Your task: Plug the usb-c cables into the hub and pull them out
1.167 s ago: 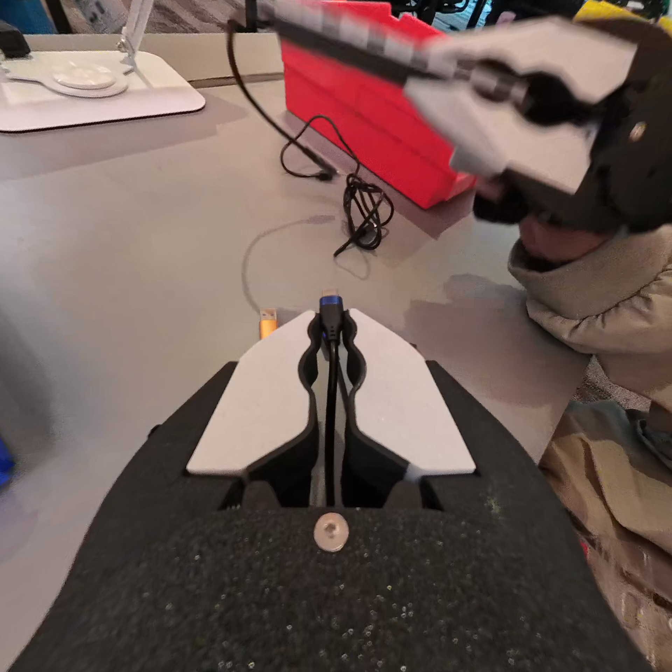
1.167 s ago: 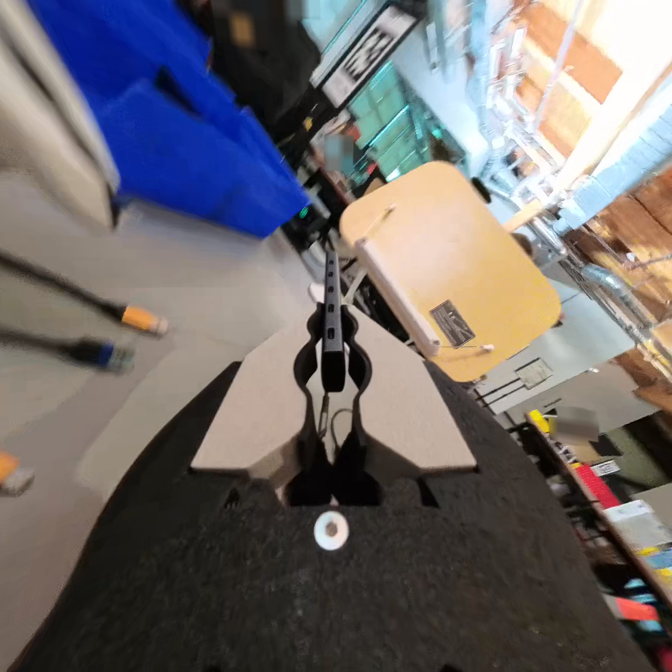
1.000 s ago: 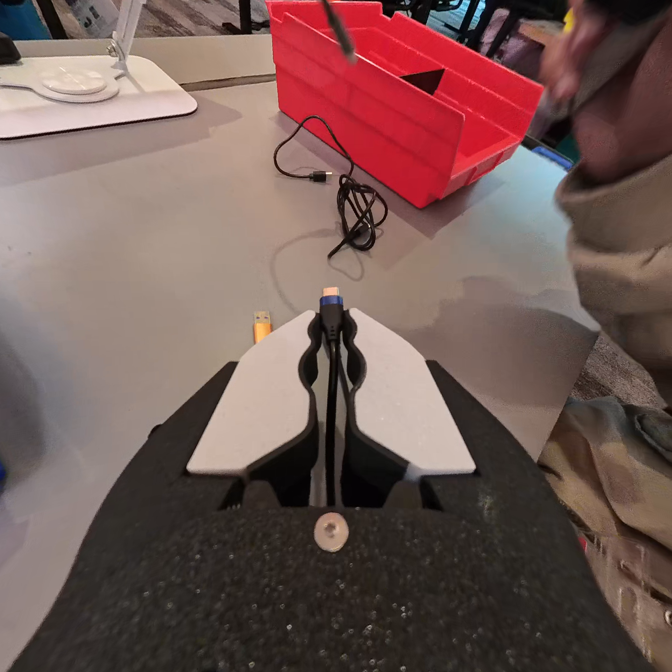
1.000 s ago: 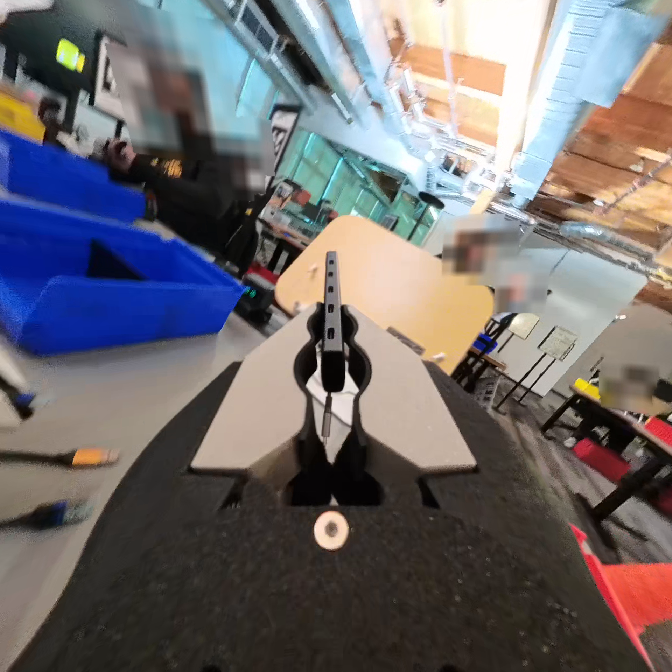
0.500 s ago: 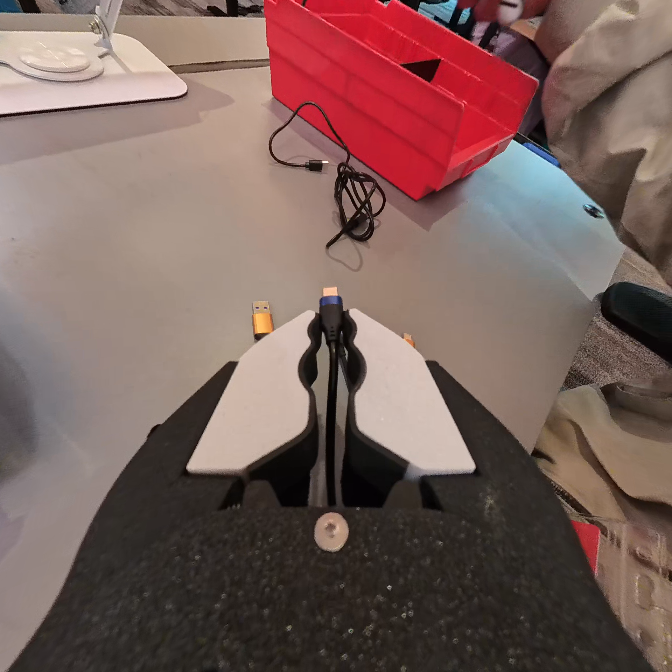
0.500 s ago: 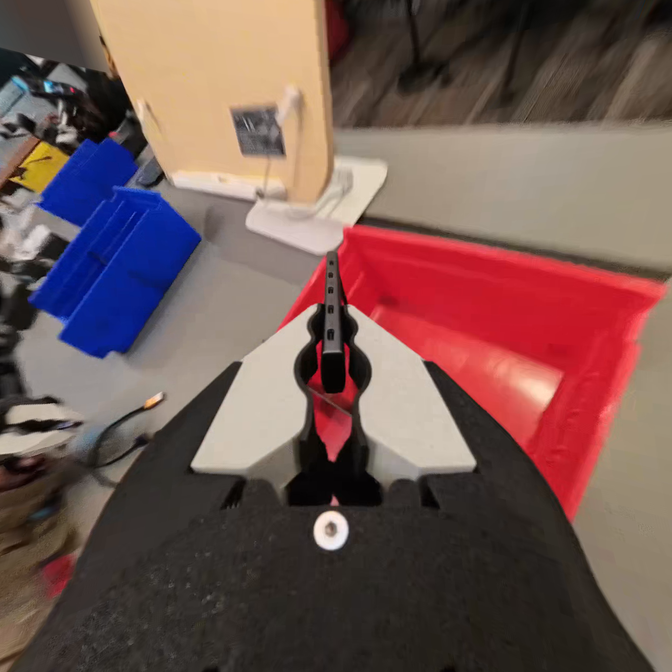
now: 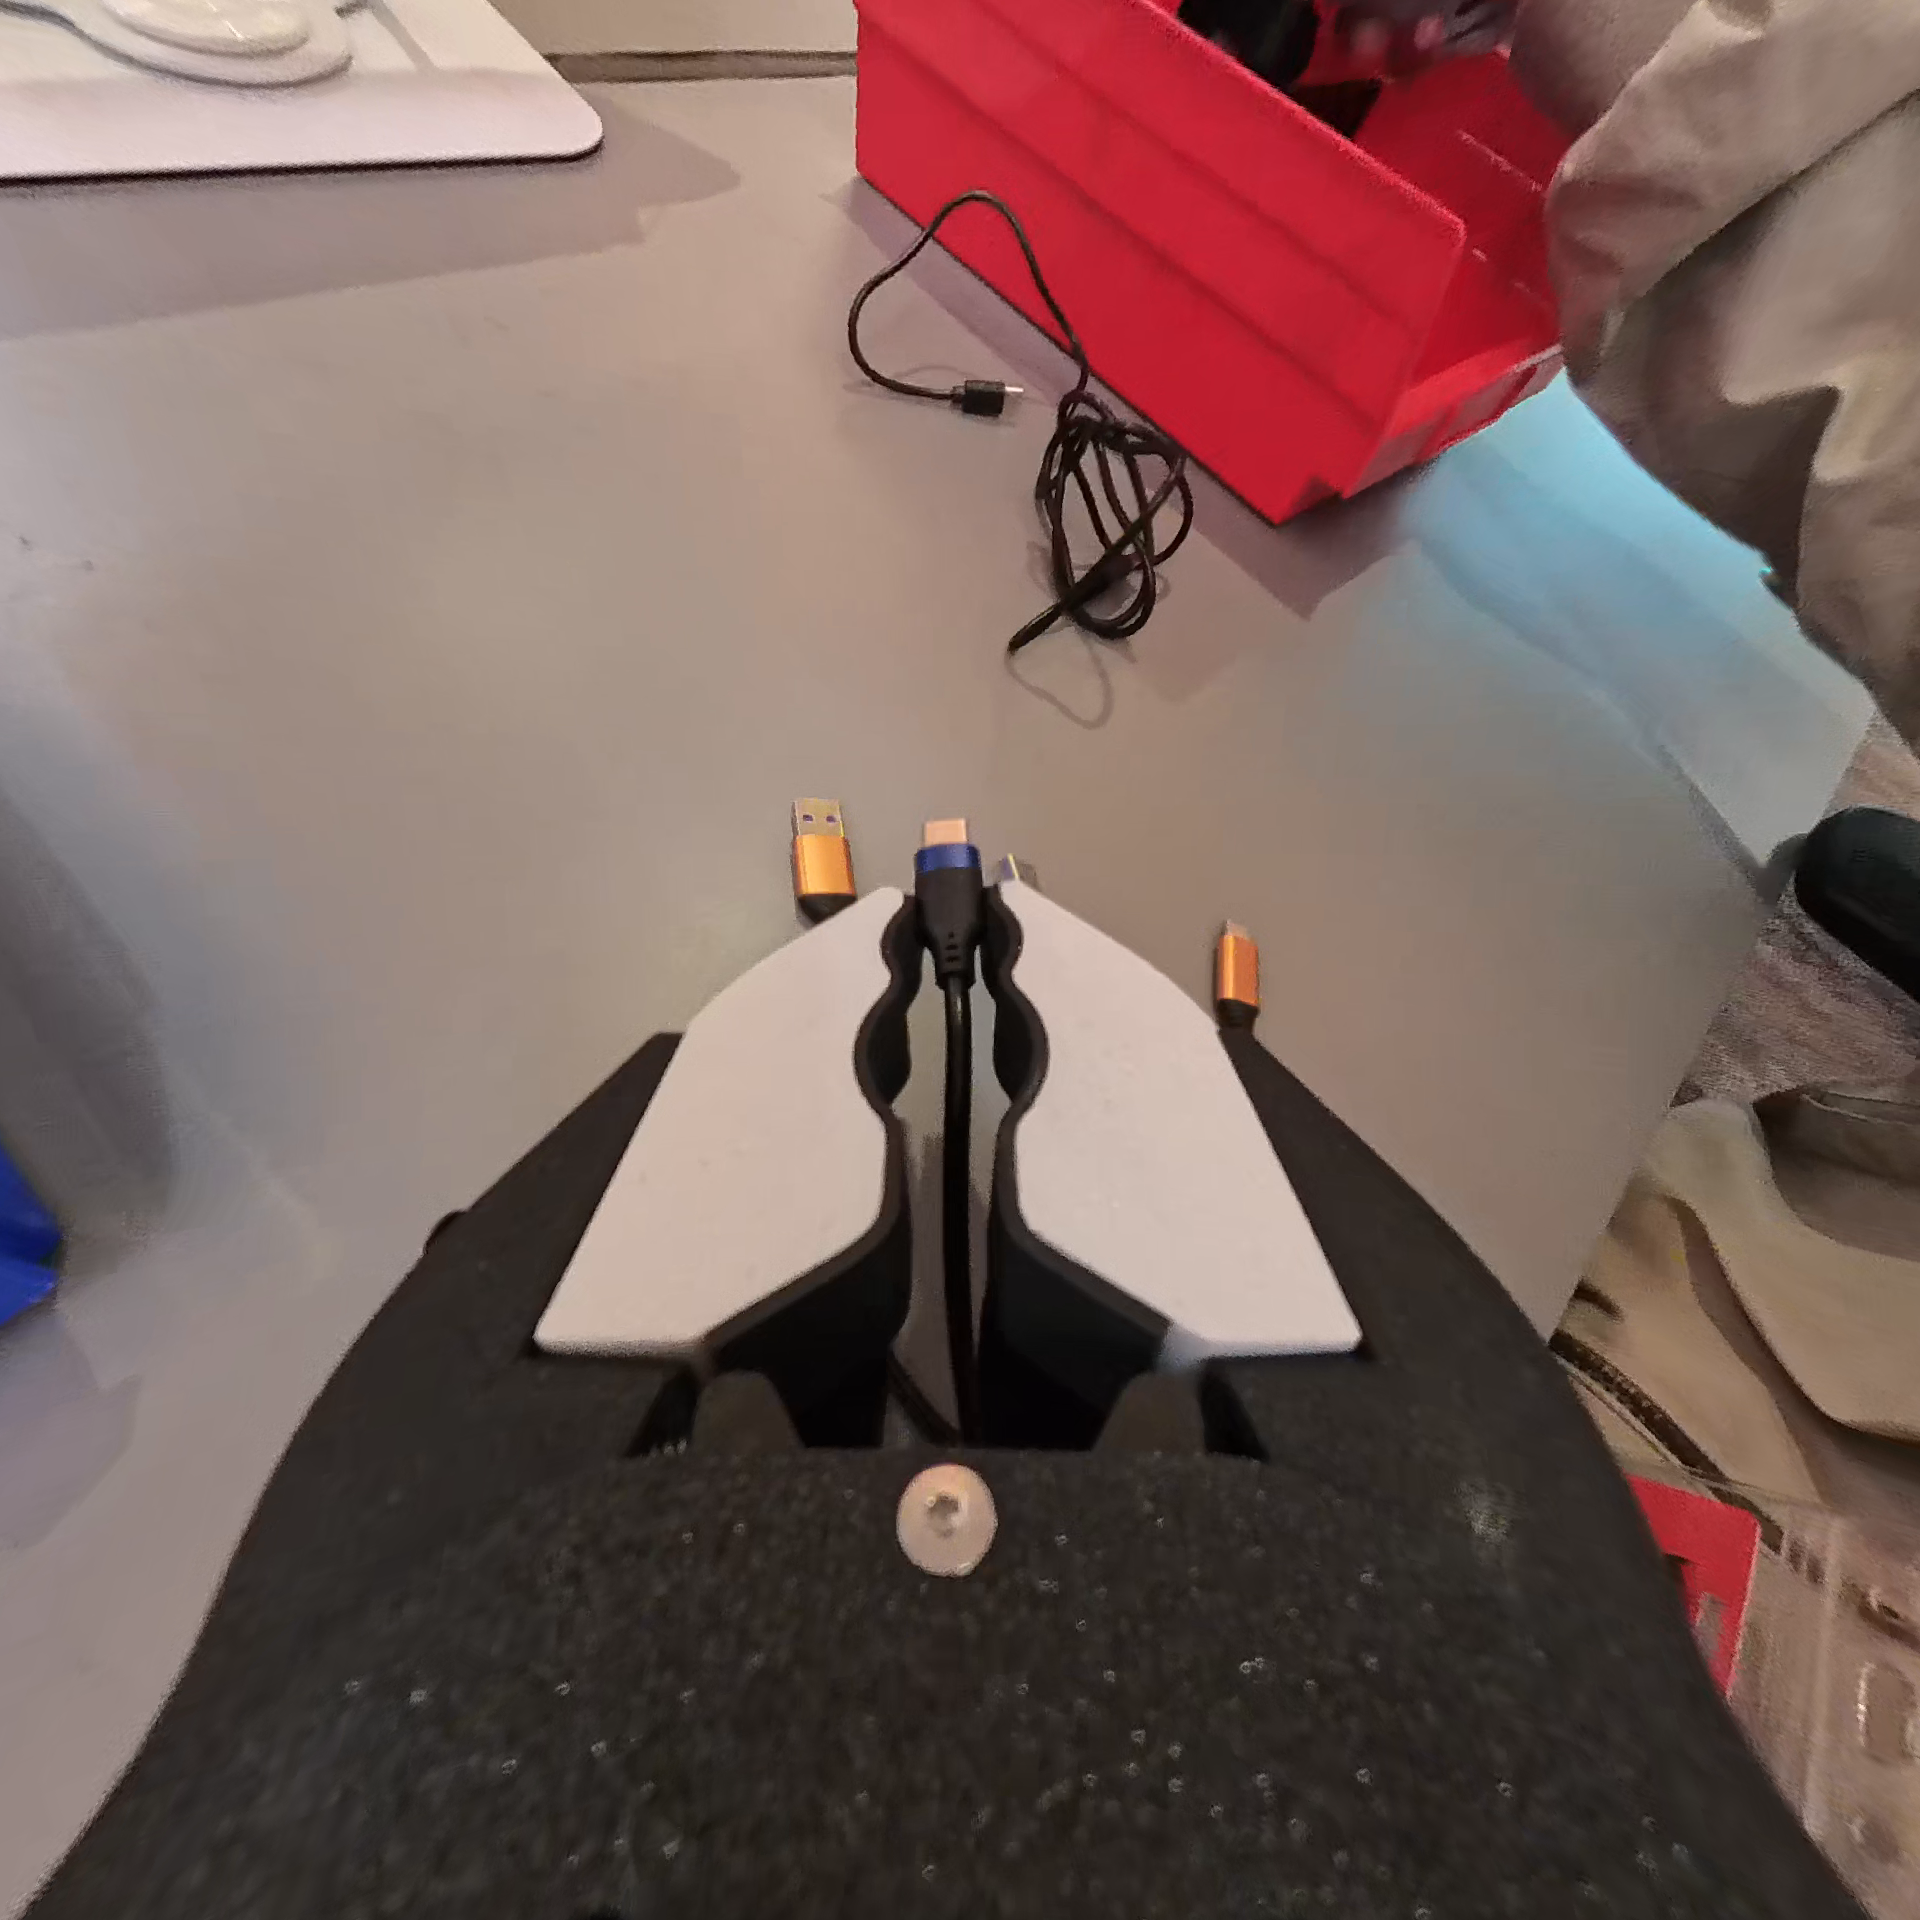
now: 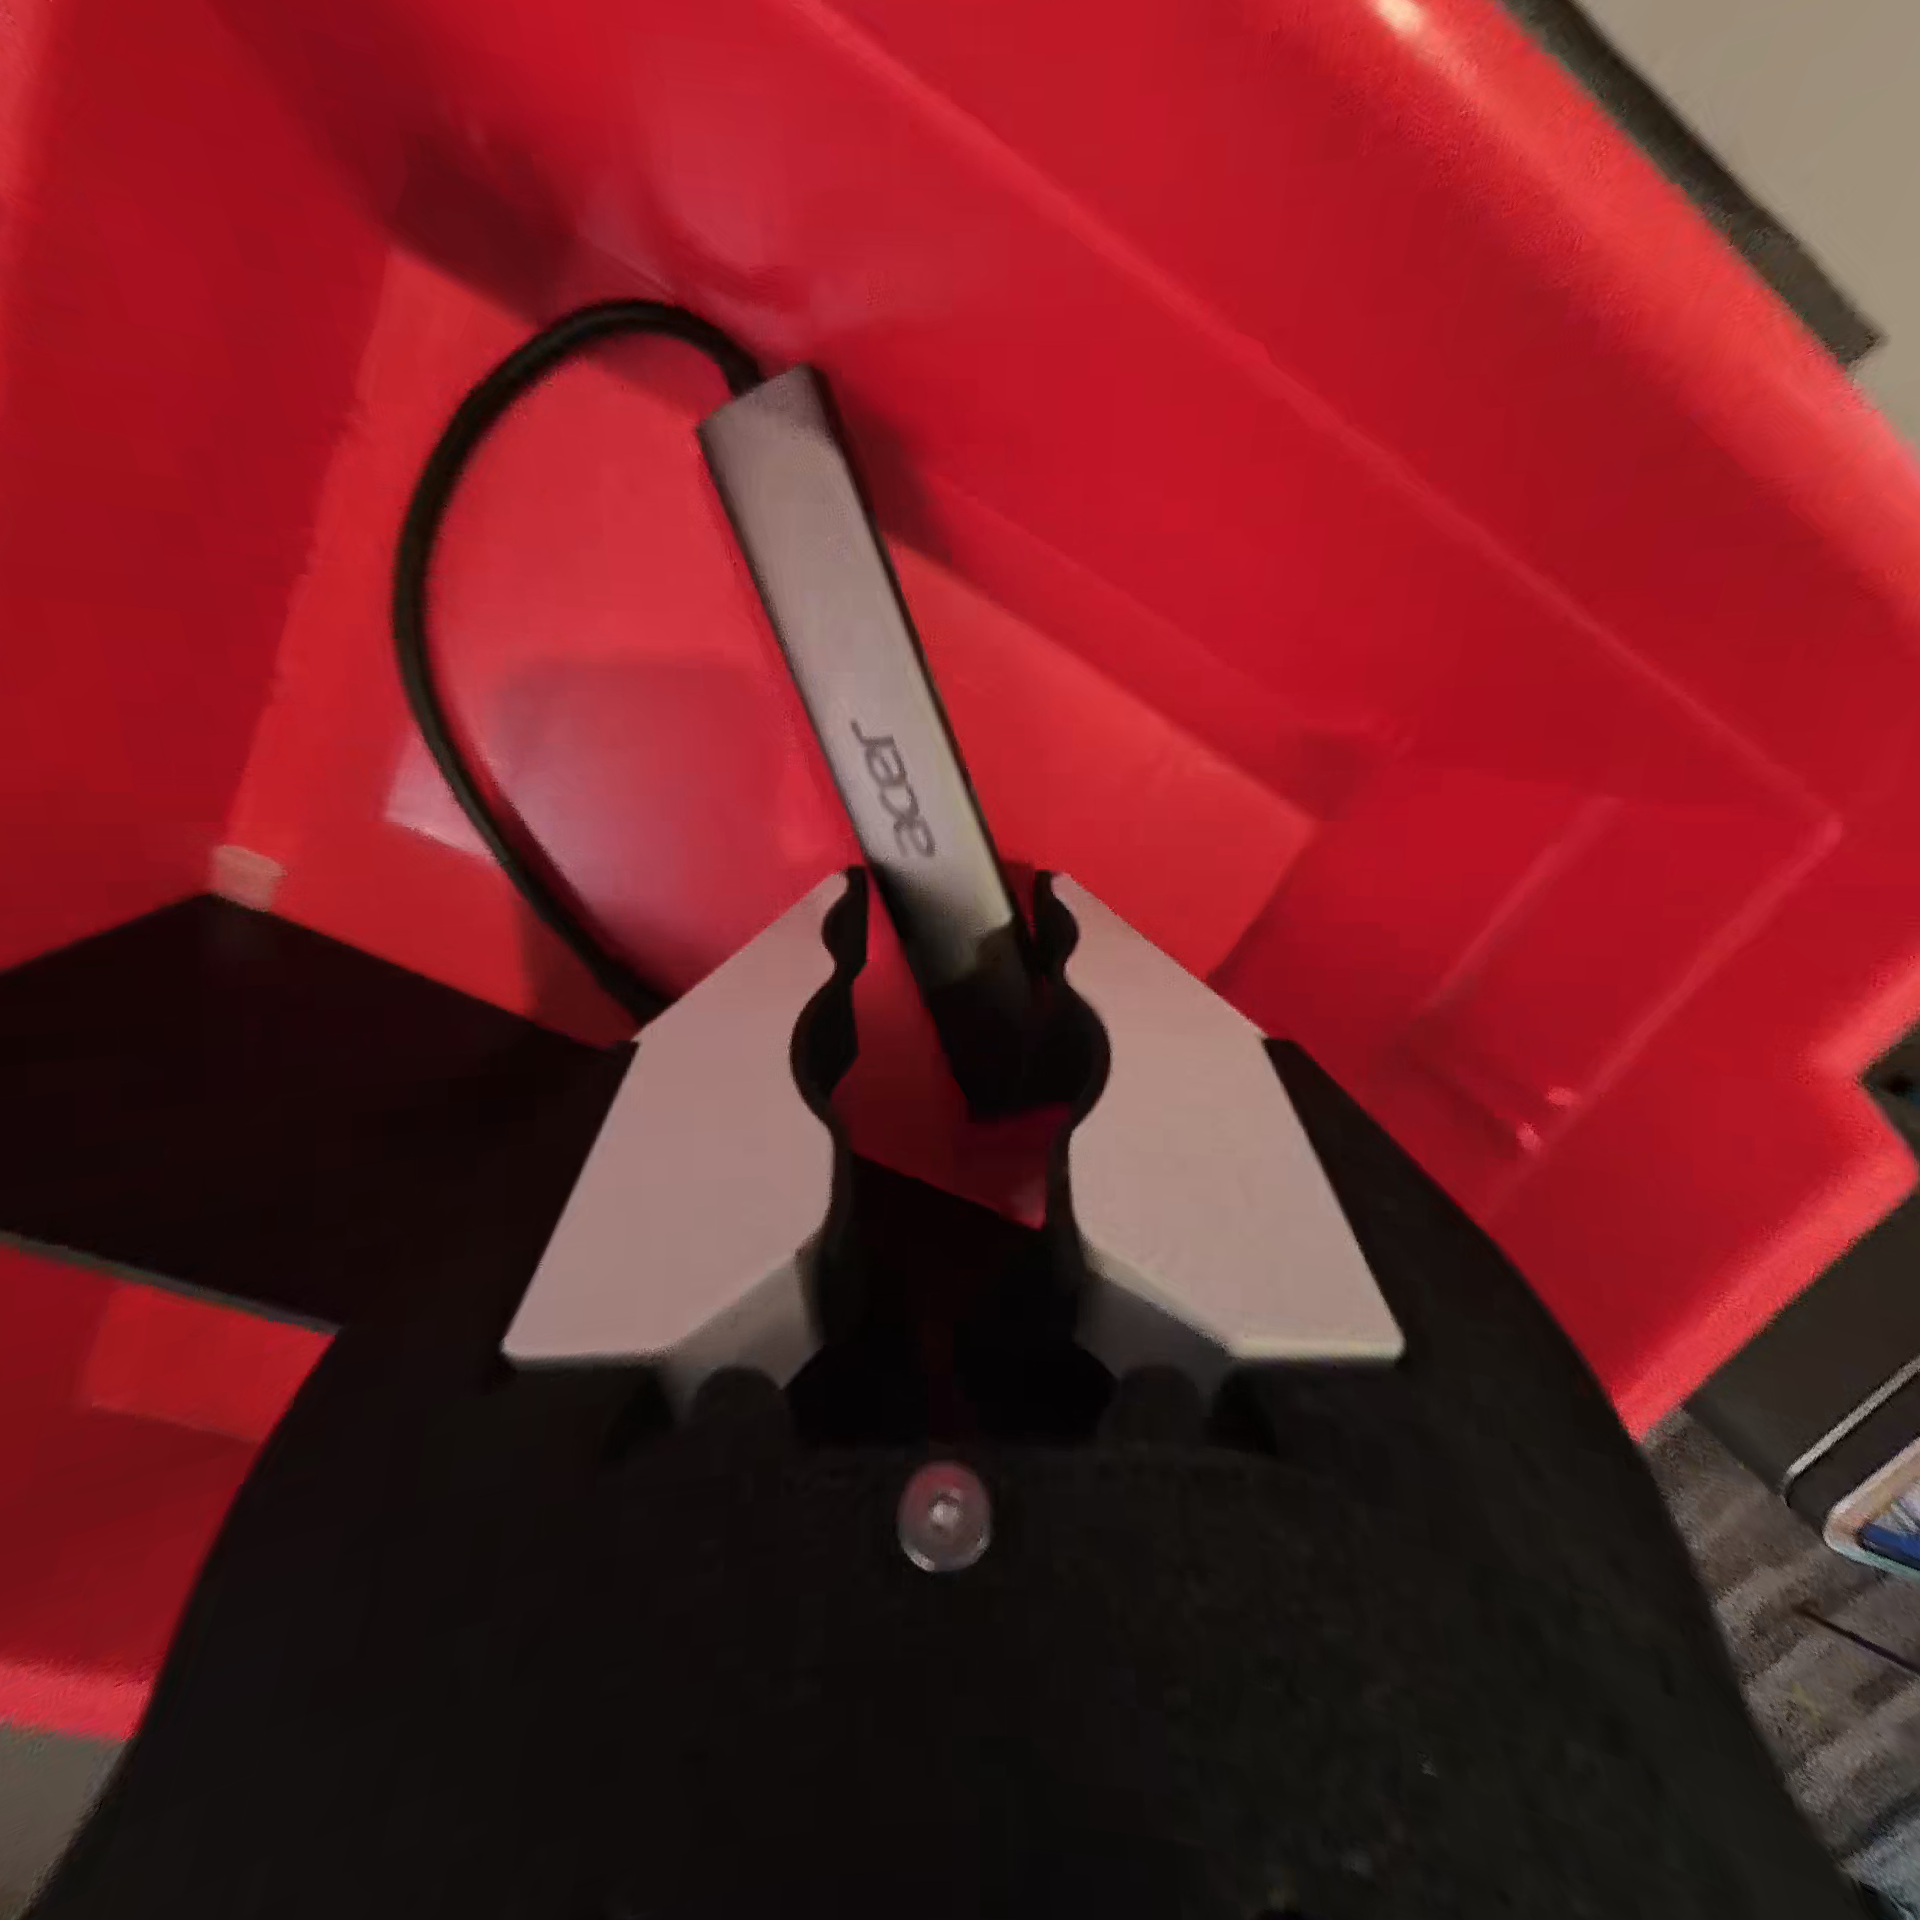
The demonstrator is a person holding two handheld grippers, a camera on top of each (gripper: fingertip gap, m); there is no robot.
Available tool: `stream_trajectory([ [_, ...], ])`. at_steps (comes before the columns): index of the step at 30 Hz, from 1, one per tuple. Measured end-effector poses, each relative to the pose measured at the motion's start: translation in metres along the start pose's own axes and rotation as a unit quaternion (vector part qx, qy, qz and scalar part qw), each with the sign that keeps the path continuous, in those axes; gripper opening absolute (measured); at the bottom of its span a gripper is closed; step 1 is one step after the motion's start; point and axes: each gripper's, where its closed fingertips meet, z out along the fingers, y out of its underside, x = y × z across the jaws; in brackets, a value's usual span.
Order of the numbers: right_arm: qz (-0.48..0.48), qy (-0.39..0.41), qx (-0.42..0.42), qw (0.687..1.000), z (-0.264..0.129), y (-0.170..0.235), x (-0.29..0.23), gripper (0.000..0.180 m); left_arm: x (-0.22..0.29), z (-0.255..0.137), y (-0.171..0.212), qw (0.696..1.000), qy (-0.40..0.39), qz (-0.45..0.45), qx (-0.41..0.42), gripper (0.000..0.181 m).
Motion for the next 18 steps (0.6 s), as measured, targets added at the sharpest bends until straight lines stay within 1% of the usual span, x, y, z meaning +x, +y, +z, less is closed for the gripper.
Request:
stream_trajectory([
  [1,-0.001,0.014,0.012,1.000,-0.002,0.000,0.003,0.036,-0.001,0.000,0.000,1.000,0.003,-0.007,0.000,0.011],
  [2,-0.004,0.027,0.038,0.999,-0.009,-0.004,0.006,0.040,-0.002,-0.001,-0.001,1.000,0.008,-0.017,0.005,0.011],
  [4,0.001,0.077,0.094,0.993,-0.037,-0.010,0.015,0.048,-0.004,-0.002,-0.002,0.999,0.016,-0.042,0.011,0.011],
  [6,0.012,0.112,0.165,0.980,-0.080,-0.014,0.010,0.054,-0.009,-0.003,-0.001,0.998,0.018,-0.058,0.011,0.011],
  [7,0.016,0.114,0.209,0.971,-0.104,-0.015,-0.004,0.055,-0.010,-0.003,0.000,0.998,0.017,-0.063,0.011,0.011],
  [8,0.019,0.094,0.257,0.962,-0.127,-0.016,-0.030,0.057,-0.012,-0.002,0.000,0.998,0.017,-0.066,0.011,0.011],
  [9,0.019,0.054,0.309,0.949,-0.149,-0.016,-0.067,0.057,-0.012,-0.002,0.001,0.997,0.018,-0.068,0.010,0.011],
  [11,0.007,-0.037,0.386,0.922,-0.178,-0.006,-0.154,0.058,-0.011,-0.001,0.001,0.997,0.019,-0.069,0.010,0.011],
  [12,-0.003,-0.066,0.403,0.913,-0.180,0.004,-0.196,0.060,-0.010,0.000,0.001,0.997,0.020,-0.067,0.009,0.011],
  [13,-0.002,-0.073,0.408,0.910,-0.174,0.014,-0.229,0.062,-0.009,0.001,0.001,0.998,0.022,-0.065,0.007,0.011],
  [15,0.014,-0.069,0.398,0.915,-0.145,0.033,-0.277,0.064,-0.006,0.002,0.002,0.998,0.024,-0.061,0.005,0.011],
  [16,0.025,-0.063,0.386,0.920,-0.127,0.038,-0.292,0.070,-0.005,0.003,0.002,0.998,0.026,-0.060,0.003,0.011],
  [18,0.049,-0.030,0.368,0.928,-0.095,0.042,-0.301,0.082,-0.001,0.004,0.003,0.998,0.033,-0.058,0.001,0.011],
])
